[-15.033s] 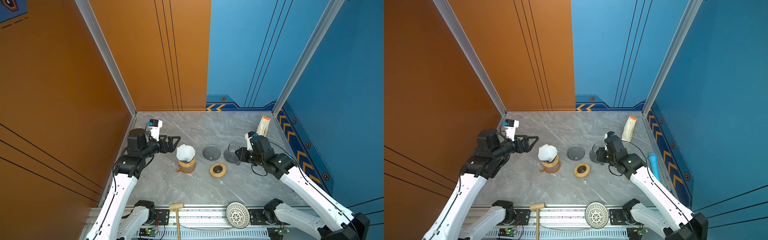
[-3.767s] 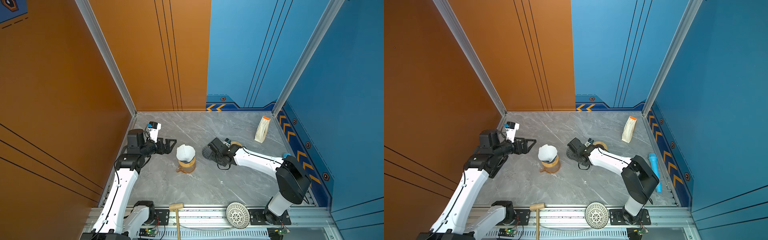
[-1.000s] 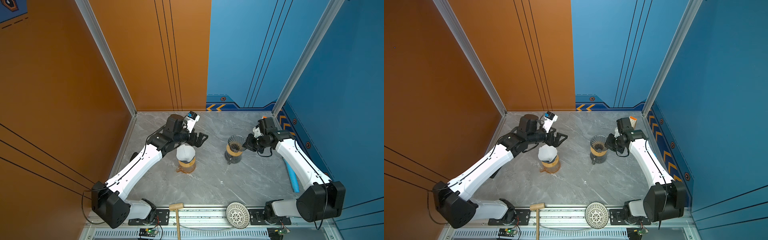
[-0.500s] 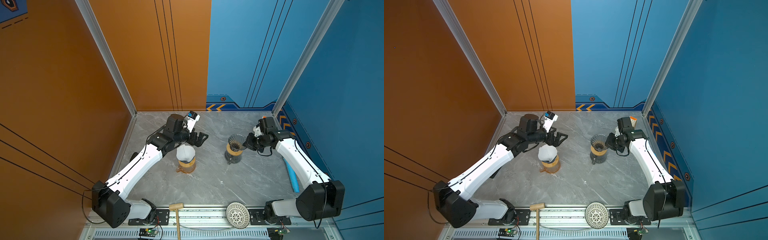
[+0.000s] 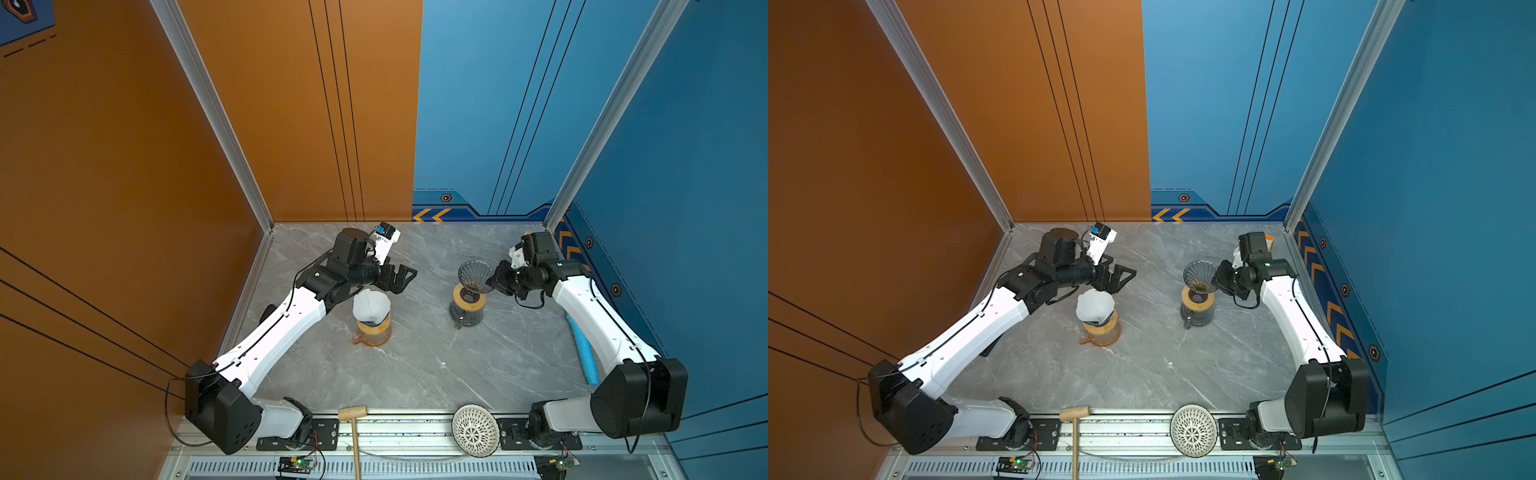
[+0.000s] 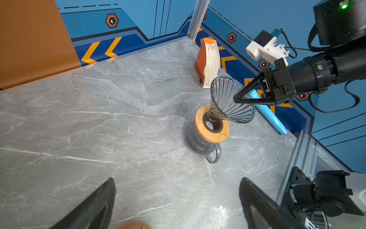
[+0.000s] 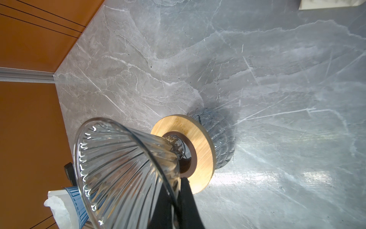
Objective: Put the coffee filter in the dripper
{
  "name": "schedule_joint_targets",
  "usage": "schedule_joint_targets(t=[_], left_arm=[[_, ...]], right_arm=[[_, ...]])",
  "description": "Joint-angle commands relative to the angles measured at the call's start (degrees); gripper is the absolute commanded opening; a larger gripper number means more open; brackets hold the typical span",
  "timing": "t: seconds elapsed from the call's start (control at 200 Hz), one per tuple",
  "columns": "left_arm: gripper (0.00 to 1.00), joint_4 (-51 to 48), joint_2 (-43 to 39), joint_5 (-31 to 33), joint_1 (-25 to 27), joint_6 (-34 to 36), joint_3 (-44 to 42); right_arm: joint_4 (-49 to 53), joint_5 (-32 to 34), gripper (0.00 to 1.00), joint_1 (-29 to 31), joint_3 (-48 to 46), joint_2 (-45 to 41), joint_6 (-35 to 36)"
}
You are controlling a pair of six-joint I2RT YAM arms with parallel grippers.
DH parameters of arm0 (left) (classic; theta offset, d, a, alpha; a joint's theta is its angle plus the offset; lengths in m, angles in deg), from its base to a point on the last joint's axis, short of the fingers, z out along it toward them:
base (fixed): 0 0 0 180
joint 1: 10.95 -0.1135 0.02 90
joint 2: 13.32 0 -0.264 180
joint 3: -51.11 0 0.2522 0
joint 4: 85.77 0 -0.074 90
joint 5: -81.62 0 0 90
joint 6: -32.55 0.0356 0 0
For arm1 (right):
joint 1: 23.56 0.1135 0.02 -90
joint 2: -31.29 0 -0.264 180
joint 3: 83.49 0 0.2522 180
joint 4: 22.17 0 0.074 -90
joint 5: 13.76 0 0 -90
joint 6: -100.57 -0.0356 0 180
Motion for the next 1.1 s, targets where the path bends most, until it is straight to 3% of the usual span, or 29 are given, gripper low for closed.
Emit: schedule_joint_targets(t=[0.0, 1.097], left_arm=[[0.98, -0.01, 0.08, -0.27, 0.05, -0.29, 1.04], [0.98, 0.01, 1.11, -0.95, 0.10, -0.44, 0.99]], right_arm=[[-1.17, -0.53, 0.00, -0.03, -1.28, -0.04, -1.10], [4.63, 0.44, 0.00, 1.91, -3.55, -1.96, 2.58]])
